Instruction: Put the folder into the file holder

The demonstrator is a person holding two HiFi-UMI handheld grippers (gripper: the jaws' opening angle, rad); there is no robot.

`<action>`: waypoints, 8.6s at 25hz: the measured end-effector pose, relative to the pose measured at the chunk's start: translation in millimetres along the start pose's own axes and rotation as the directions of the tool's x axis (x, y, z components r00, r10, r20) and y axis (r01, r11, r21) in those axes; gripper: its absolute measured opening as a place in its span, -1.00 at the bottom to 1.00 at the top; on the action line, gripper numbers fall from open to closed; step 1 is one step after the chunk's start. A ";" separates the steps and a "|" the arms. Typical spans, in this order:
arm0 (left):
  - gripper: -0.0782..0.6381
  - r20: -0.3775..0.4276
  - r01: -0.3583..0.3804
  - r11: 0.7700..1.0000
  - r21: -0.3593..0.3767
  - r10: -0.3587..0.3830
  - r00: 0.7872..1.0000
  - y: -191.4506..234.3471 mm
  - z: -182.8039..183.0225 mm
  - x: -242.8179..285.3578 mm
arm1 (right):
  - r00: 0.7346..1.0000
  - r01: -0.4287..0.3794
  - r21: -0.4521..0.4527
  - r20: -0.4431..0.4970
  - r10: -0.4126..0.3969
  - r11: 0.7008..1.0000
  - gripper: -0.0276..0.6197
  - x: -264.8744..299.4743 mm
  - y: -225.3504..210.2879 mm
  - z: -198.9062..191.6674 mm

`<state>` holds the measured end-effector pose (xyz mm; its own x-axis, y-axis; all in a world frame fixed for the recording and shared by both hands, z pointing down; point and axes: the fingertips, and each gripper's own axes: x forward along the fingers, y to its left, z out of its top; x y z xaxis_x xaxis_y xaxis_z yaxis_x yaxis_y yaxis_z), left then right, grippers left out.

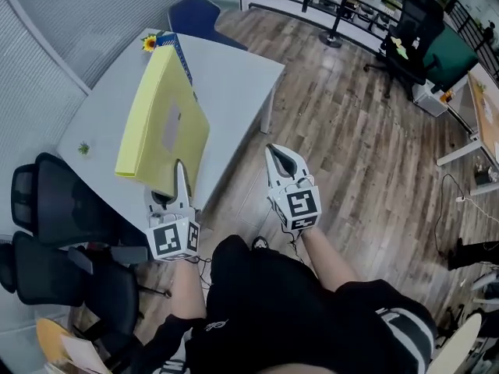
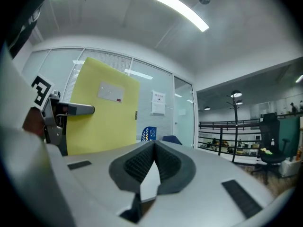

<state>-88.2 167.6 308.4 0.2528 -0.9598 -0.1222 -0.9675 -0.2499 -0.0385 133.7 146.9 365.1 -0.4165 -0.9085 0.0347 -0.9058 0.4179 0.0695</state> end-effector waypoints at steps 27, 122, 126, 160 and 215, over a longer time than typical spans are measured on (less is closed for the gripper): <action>-0.41 0.025 -0.175 0.984 -0.025 0.175 0.984 171.8 -34.9 200.7 | 0.982 -0.188 -0.044 -0.038 0.186 0.981 -0.90 287.8 -4.0 0.6; -0.31 -0.061 -0.228 0.973 -0.032 0.226 0.972 188.2 -192.3 327.3 | 0.886 -0.415 -0.025 -0.236 0.398 0.909 -0.90 417.8 -14.5 -87.1; -0.29 -0.078 -0.218 0.976 -0.029 0.215 0.973 186.6 -199.1 328.4 | 0.887 -0.411 -0.022 -0.239 0.395 0.911 -0.90 418.3 -17.0 -88.0; -0.22 -0.187 -0.225 0.974 -0.020 0.218 0.958 183.7 -225.6 329.1 | 0.873 -0.425 -0.004 -0.265 0.409 0.905 -0.90 416.9 -13.8 -96.8; -0.15 -0.310 -0.208 0.978 -0.035 0.187 0.932 176.8 -259.8 325.7 | 0.863 -0.434 0.013 -0.280 0.420 0.901 -0.90 417.1 -11.4 -105.1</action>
<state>-178.5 -222.5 519.4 0.0527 -0.9811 0.1862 -0.9985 -0.0494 0.0220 -21.5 -236.6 483.6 -0.7186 -0.6077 0.3381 -0.6360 0.7710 0.0342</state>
